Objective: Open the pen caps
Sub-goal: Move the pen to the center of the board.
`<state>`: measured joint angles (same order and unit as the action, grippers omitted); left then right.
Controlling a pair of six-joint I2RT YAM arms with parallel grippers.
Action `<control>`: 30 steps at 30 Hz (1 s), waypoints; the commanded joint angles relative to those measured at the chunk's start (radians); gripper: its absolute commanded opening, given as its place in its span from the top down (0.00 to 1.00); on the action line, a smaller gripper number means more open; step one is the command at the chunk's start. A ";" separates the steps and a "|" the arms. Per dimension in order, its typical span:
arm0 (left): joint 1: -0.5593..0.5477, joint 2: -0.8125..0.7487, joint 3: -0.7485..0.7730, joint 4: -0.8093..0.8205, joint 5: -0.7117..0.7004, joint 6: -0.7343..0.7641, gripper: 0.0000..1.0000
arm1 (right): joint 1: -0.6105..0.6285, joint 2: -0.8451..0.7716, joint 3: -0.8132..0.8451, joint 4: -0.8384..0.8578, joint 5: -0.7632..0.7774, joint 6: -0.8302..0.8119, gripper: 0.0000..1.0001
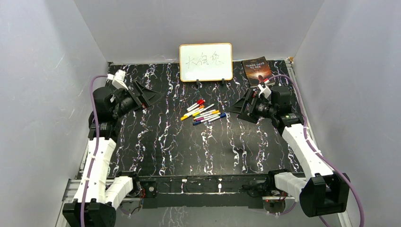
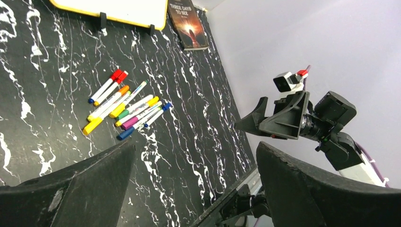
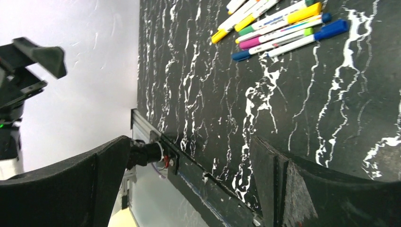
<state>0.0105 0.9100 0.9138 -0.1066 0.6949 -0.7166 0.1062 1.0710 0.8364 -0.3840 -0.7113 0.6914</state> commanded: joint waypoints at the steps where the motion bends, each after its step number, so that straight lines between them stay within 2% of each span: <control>1: -0.003 -0.023 -0.029 -0.019 0.089 -0.013 0.02 | -0.002 -0.029 0.017 0.059 -0.095 -0.007 0.02; 5: -0.002 -0.053 -0.089 0.008 0.131 -0.013 0.02 | 0.001 -0.025 0.056 -0.072 -0.019 -0.094 0.02; 9: -0.002 -0.005 -0.084 -0.069 0.130 0.034 0.02 | 0.000 -0.077 0.009 -0.072 0.021 -0.095 0.02; 11: -0.003 0.025 -0.071 -0.125 0.102 0.062 0.02 | 0.003 -0.100 -0.025 -0.067 0.025 -0.102 0.02; 14: -0.002 0.034 -0.041 -0.199 0.024 0.095 0.02 | 0.003 -0.090 -0.028 -0.150 0.063 -0.163 0.02; 17: -0.002 0.036 -0.038 -0.230 -0.044 0.068 0.02 | 0.003 -0.092 -0.047 -0.194 0.111 -0.194 0.02; 21: -0.003 0.075 -0.033 -0.261 -0.032 0.078 0.02 | 0.003 -0.125 -0.140 -0.085 0.141 -0.147 0.02; 26: -0.004 0.085 -0.023 -0.279 -0.022 0.154 0.02 | 0.003 -0.119 -0.197 0.027 0.082 -0.076 0.02; 28: -0.002 0.093 -0.042 -0.232 0.022 0.136 0.02 | 0.003 -0.092 -0.200 0.035 0.065 -0.094 0.02; 30: -0.002 0.106 -0.083 -0.113 0.087 0.068 0.02 | 0.003 -0.063 -0.192 0.025 0.038 -0.125 0.02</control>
<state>0.0105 1.0050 0.8452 -0.3363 0.6746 -0.5938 0.1074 0.9745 0.6296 -0.4583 -0.6186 0.5854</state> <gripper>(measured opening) 0.983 0.980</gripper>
